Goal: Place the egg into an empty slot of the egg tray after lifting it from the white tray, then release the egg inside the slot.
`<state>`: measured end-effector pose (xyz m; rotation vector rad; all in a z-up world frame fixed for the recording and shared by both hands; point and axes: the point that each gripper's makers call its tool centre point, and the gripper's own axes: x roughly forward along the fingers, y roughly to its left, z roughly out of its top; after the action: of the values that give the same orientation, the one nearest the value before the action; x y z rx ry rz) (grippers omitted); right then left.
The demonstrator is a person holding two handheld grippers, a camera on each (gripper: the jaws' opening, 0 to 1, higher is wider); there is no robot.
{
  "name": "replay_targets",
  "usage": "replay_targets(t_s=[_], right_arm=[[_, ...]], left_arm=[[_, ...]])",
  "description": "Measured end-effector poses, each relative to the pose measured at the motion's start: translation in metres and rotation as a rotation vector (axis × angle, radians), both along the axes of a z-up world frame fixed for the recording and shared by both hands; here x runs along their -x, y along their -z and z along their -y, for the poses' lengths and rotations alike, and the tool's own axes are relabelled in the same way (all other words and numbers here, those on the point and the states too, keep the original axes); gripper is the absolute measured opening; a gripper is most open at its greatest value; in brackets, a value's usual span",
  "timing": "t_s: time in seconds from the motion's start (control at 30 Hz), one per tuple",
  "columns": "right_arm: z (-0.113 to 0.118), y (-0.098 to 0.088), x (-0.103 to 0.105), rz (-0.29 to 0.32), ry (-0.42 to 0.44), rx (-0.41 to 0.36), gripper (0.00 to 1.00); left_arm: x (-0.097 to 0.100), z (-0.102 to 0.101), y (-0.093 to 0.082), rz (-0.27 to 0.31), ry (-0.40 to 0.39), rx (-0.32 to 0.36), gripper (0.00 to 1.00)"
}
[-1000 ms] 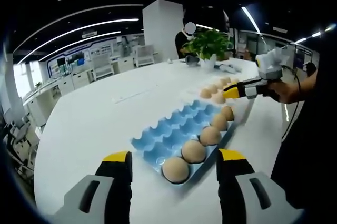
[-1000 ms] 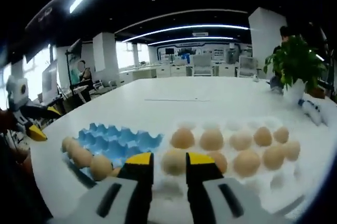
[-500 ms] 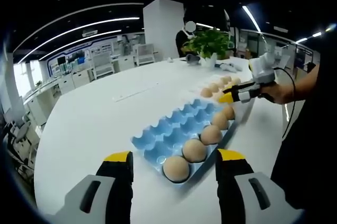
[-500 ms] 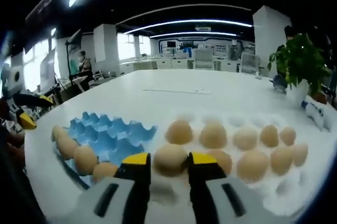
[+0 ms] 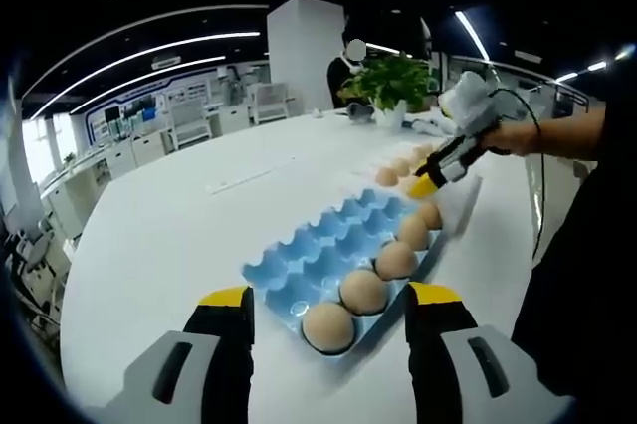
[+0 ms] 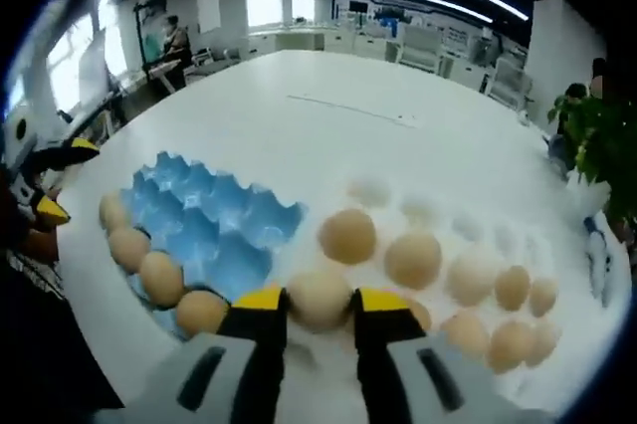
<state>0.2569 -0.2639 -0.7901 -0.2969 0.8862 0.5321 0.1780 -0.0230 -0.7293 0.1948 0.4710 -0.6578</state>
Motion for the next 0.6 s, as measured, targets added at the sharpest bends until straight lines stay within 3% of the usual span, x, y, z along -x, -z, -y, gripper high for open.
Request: replay_targets(t_s=[0.07, 0.23, 0.47, 0.6], right_arm=[[-0.004, 0.000, -0.003, 0.026, -0.094, 0.017, 0.27], [-0.008, 0.001, -0.003, 0.003, -0.212, 0.051, 0.27], [-0.008, 0.003, -0.004, -0.029, -0.243, 0.052, 0.27], [-0.006, 0.001, -0.005, -0.020, -0.127, -0.025, 0.26]], left_arm=[[0.000, 0.000, 0.000, 0.001, 0.000, 0.001, 0.60], [0.003, -0.002, 0.000, 0.000, -0.005, 0.005, 0.58], [0.000, -0.010, -0.005, 0.012, -0.039, 0.029, 0.58], [-0.001, -0.013, -0.005, 0.012, -0.055, 0.031, 0.60]])
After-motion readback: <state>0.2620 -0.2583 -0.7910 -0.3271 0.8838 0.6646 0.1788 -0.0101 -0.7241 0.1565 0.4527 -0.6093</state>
